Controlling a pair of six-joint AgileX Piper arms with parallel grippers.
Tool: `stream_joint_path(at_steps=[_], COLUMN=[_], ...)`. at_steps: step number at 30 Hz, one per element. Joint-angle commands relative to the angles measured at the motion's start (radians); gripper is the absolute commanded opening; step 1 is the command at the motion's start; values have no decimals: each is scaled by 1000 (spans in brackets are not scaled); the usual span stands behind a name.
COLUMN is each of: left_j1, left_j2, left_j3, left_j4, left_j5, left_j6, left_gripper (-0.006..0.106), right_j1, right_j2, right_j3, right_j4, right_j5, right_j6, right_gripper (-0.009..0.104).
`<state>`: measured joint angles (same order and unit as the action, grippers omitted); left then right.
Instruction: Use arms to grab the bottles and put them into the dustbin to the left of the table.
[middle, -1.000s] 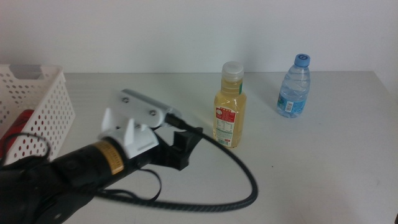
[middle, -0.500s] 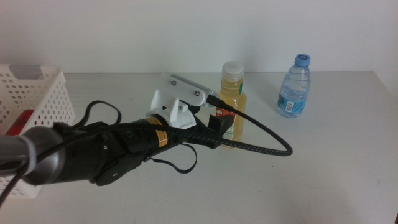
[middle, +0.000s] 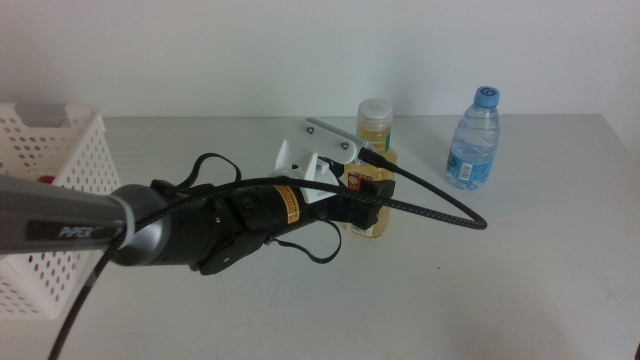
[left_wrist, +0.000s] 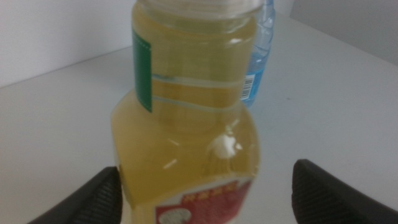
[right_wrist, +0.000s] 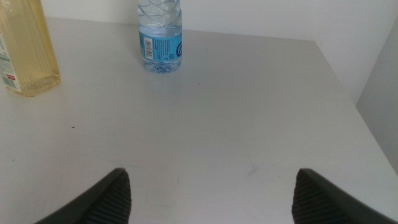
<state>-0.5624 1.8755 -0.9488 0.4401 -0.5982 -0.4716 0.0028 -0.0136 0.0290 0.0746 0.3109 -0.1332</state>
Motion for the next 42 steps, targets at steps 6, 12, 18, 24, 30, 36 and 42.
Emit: stream_joint_path(at_steps=[6,12,18,24,30,36,42], left_j1=[-6,-6,-5,-3,-4,-5,-4], left_j2=[40,125,177,180,179,137,-21], left_j3=[-112,-196,-242,-245,-240,-240,-241], left_j4=[-15,-15,-17,-51,-69,60,266], left_j5=[-74,-74,-84,-87,-111,-74,214], left_j6=[-13,-12,3,54,8,-185,-326], left_gripper=[93,93,93,75,28,-2,-2], right_j1=[-7,-7,-7,-7,-7,-7,-7], right_j2=[-21,-21,-21,-21,-21,-21,-21], right_j3=[-10,-10,-10,-10,-10,-10,-10], right_j4=[-5,-5,-5,-5,-5,-5,-5], right_j5=[-78,-78,-78,-78,-78,-78,-78], right_j6=[-12,-12,-12,-12,-12,-12,-12], right_gripper=[66,66,66,66,66,66,66])
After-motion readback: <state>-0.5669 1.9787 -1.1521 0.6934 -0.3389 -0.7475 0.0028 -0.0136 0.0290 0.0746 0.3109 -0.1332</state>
